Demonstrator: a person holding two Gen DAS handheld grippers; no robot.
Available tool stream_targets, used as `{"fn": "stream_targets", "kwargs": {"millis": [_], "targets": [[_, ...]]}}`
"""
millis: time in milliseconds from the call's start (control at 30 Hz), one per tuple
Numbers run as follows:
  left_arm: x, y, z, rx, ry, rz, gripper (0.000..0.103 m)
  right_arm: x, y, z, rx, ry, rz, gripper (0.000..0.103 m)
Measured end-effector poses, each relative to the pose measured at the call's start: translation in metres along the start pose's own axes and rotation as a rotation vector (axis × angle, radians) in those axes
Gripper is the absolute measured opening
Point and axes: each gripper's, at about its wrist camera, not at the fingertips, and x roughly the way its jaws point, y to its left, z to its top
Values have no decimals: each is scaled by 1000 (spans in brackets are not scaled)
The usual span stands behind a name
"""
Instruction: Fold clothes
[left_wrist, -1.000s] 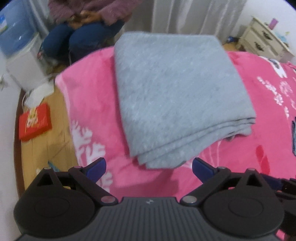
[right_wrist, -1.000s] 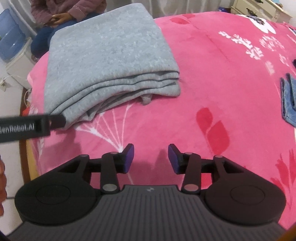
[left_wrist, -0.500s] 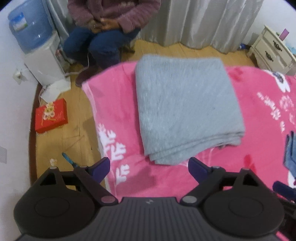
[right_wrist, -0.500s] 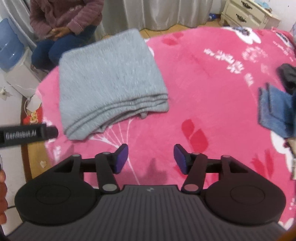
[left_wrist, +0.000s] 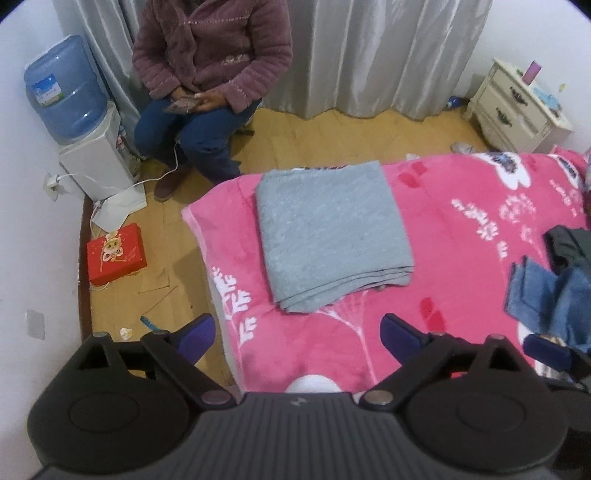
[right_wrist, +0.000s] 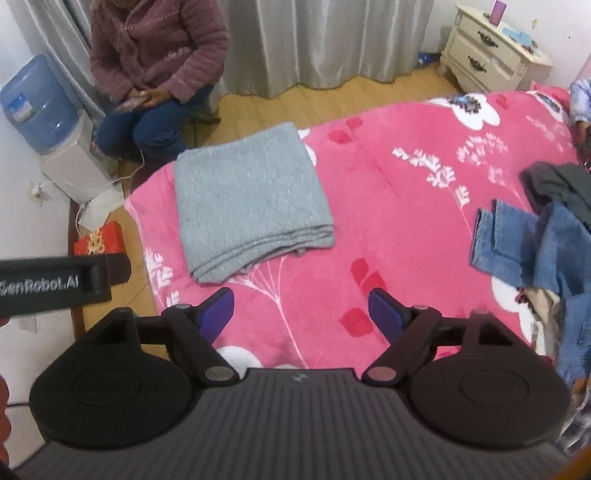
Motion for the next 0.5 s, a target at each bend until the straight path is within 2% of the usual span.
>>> {"fn": "stream_targets", "kwargs": {"millis": [167, 267, 500], "targets": [[-10, -8, -6, -26, -16, 10, 97, -6, -2, 2, -11, 4, 5, 81], [-15, -14, -9, -6, -34, 18, 97, -8, -1, 1, -32, 10, 9, 81], [-19, -10, -10, -25, -44, 24, 97, -11, 5, 0, -69, 6, 21, 82]]}}
